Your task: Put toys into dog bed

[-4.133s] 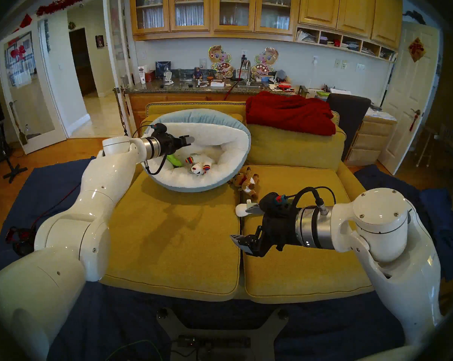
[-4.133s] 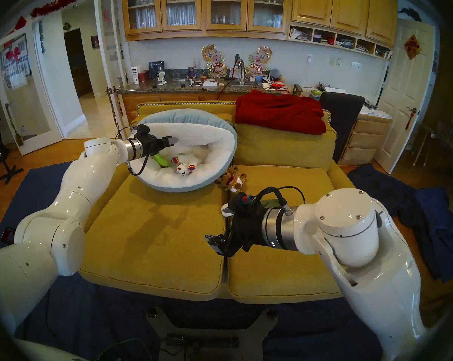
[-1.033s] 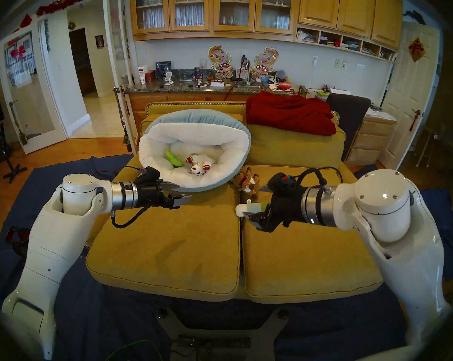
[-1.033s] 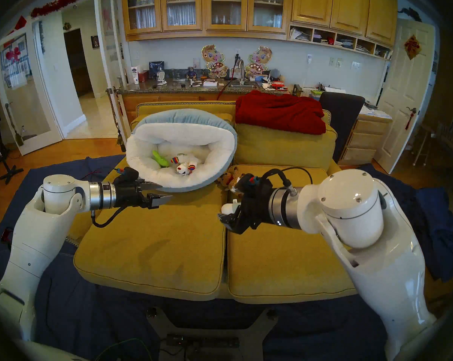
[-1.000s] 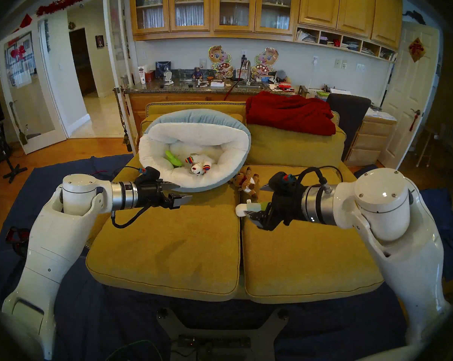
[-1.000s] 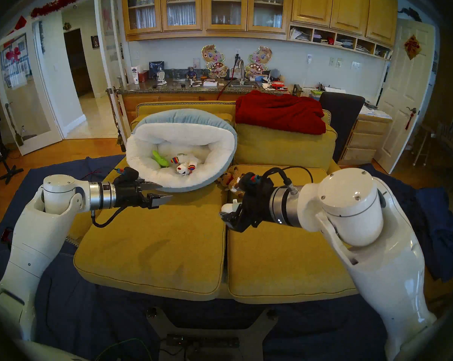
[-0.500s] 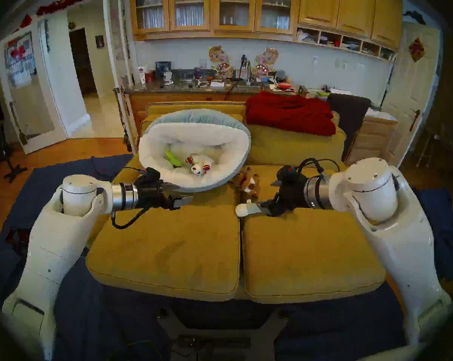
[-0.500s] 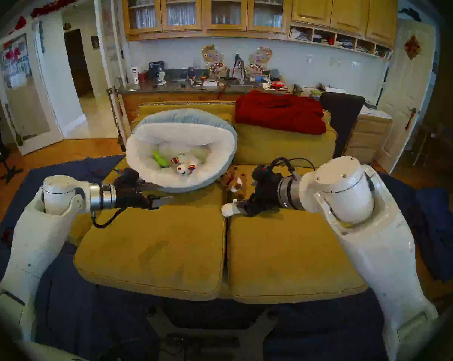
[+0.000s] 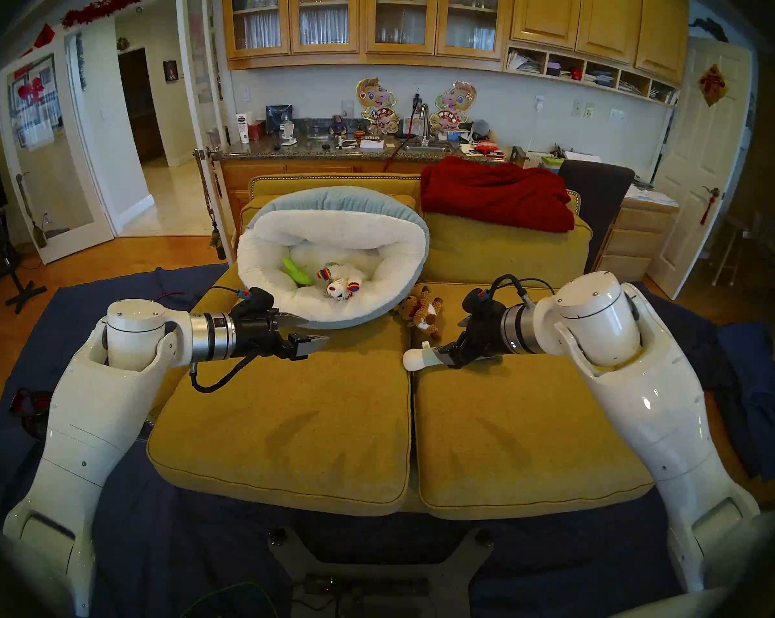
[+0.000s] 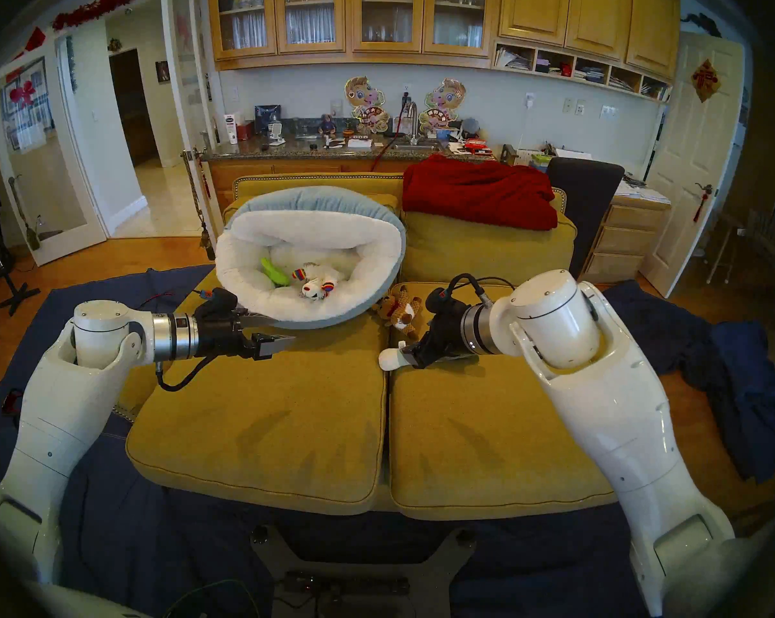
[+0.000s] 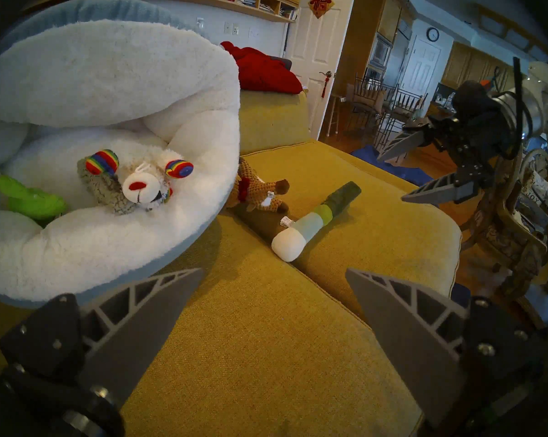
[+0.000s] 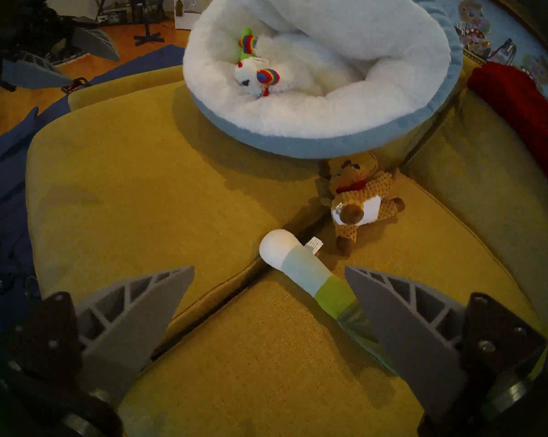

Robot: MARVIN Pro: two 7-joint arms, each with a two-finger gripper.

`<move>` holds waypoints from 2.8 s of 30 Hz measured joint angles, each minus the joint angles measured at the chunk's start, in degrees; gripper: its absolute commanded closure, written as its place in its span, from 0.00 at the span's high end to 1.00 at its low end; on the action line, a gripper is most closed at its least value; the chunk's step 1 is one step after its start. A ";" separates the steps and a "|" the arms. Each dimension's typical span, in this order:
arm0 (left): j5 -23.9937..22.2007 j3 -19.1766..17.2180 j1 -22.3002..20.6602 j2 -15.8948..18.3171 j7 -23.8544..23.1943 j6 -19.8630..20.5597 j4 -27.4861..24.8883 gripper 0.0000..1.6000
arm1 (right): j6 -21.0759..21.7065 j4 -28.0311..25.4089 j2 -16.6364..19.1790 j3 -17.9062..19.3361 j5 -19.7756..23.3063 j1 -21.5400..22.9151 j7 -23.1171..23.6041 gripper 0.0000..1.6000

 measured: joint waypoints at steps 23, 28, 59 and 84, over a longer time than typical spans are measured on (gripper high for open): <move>-0.03 -0.05 0.05 0.12 -0.19 -0.02 -0.06 1.00 | 0.82 12.09 -6.76 -4.41 -7.11 10.04 1.83 1.00; -0.04 -0.07 0.06 0.13 -0.22 -0.03 -0.07 1.00 | 0.82 16.30 -7.86 -6.53 -9.06 11.92 3.08 1.00; -0.04 -0.22 0.12 0.15 -0.34 -0.03 -0.20 1.00 | 0.81 40.37 -16.15 -15.33 -24.06 23.77 6.21 1.00; -0.08 -0.52 0.19 0.12 -0.36 -0.03 -0.33 1.00 | 0.78 59.24 -18.62 -22.22 -28.76 32.99 6.49 0.30</move>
